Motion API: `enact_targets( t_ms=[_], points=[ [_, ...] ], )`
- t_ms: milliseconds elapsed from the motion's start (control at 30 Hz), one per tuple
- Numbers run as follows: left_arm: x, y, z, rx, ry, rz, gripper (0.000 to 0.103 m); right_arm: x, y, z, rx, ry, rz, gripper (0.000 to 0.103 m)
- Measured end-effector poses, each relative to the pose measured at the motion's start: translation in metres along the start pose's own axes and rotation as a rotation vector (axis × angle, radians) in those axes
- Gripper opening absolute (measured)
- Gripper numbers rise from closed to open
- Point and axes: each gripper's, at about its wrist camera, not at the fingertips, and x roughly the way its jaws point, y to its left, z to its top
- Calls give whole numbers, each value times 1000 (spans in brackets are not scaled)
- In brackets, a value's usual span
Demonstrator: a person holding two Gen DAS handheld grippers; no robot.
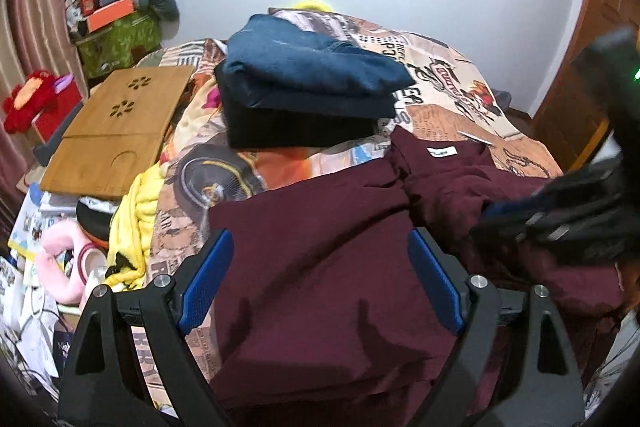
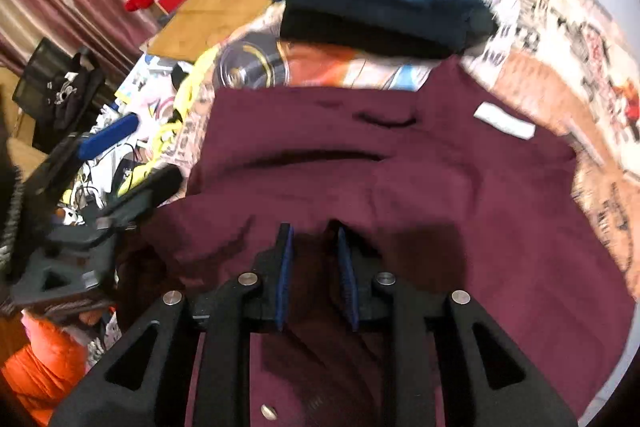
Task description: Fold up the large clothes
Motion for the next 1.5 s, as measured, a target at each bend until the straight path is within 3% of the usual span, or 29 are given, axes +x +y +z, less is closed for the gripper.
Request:
enact_targets(
  t_ms=[100,233,333,567,700,833,900,967,1033,1100,1333,1500],
  points=[
    [-1,-17,4,47,-5,-5,89,-38,-9,-5,0,-87,-38,24],
    [4,-43,8,128,0,-27,89,-97,-36,-26,26,-239,-136,49],
    [18,-64,5,199,42,-34,89,-139,-60,-56,44,-349,-272,50],
    [70,-100,-12,359,162,40,89,-178,-119,-125,144,-351,-508,51],
    [87,-114,-11,385,174,75,89,-165,-153,-167,263,-295,-550,51],
    [91,-131,-3,415,131,94,89,-144,-179,-195,374,-255,-518,51],
    [84,-137,2,406,64,68,87,-131,-191,-204,427,-240,-485,51],
    [77,-141,8,390,6,39,75,-116,-199,-207,471,-234,-443,51],
    [74,-144,18,356,-12,-8,41,-106,-201,-211,498,-232,-410,51],
    [75,-142,27,318,-3,-32,16,-97,-201,-210,511,-232,-395,51],
    [48,-95,47,91,-8,-136,11,-90,-203,-213,538,-247,-371,51],
    [33,-44,33,-83,50,-161,14,-88,-203,-216,524,-258,-363,51]
  ],
)
